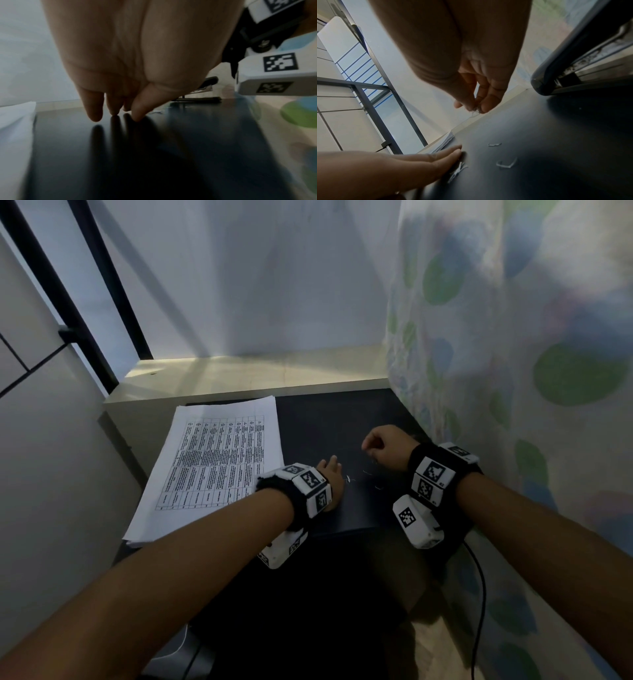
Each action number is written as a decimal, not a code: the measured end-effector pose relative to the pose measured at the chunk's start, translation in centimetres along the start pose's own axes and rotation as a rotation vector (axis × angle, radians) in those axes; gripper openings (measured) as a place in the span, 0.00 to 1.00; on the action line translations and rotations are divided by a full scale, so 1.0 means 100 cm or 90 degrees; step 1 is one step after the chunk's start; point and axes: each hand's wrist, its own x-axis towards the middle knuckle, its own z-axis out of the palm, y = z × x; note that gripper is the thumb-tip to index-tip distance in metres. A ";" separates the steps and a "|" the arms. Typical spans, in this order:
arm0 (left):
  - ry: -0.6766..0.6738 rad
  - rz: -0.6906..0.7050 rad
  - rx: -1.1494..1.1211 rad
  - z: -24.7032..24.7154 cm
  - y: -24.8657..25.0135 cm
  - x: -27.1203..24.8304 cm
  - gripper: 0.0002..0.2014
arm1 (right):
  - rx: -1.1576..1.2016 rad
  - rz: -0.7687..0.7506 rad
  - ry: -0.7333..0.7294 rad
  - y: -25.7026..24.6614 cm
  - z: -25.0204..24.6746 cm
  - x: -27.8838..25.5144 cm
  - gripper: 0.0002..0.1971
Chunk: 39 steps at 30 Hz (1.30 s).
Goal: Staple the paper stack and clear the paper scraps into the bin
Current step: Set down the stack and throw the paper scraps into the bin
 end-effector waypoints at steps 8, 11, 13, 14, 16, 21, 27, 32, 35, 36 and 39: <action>0.142 0.058 -0.116 -0.024 0.003 0.003 0.17 | -0.008 0.011 -0.004 0.003 -0.005 -0.006 0.10; 0.146 0.015 -0.186 -0.028 0.000 0.007 0.21 | -0.013 0.016 -0.005 0.006 -0.006 -0.006 0.10; 0.134 -0.001 -0.229 -0.029 0.002 0.011 0.19 | -0.015 0.014 -0.003 0.008 -0.007 -0.004 0.10; 0.135 -0.006 -0.243 -0.030 0.003 0.013 0.17 | -0.016 0.012 -0.001 0.009 -0.007 -0.003 0.10; 0.132 -0.022 -0.238 -0.034 0.005 0.016 0.18 | -0.014 0.013 0.000 0.011 -0.008 -0.001 0.10; 0.130 -0.043 -0.202 -0.040 0.011 0.020 0.18 | -0.007 0.010 -0.006 0.014 -0.004 0.000 0.10; 0.135 -0.007 -0.145 -0.035 0.020 0.019 0.18 | 0.006 0.019 -0.011 0.013 0.001 0.000 0.10; 0.113 0.022 -0.110 -0.028 0.014 0.021 0.08 | 0.009 0.024 -0.004 0.013 -0.002 -0.004 0.10; 0.121 0.022 -0.130 -0.032 0.011 0.022 0.07 | 0.007 0.030 0.006 0.017 -0.004 -0.005 0.10; 0.127 0.021 -0.147 -0.035 0.011 0.024 0.11 | 0.010 0.033 0.009 0.018 -0.005 -0.005 0.10; 0.152 0.039 -0.189 -0.043 0.016 0.025 0.16 | 0.003 0.043 0.007 0.019 -0.007 -0.006 0.10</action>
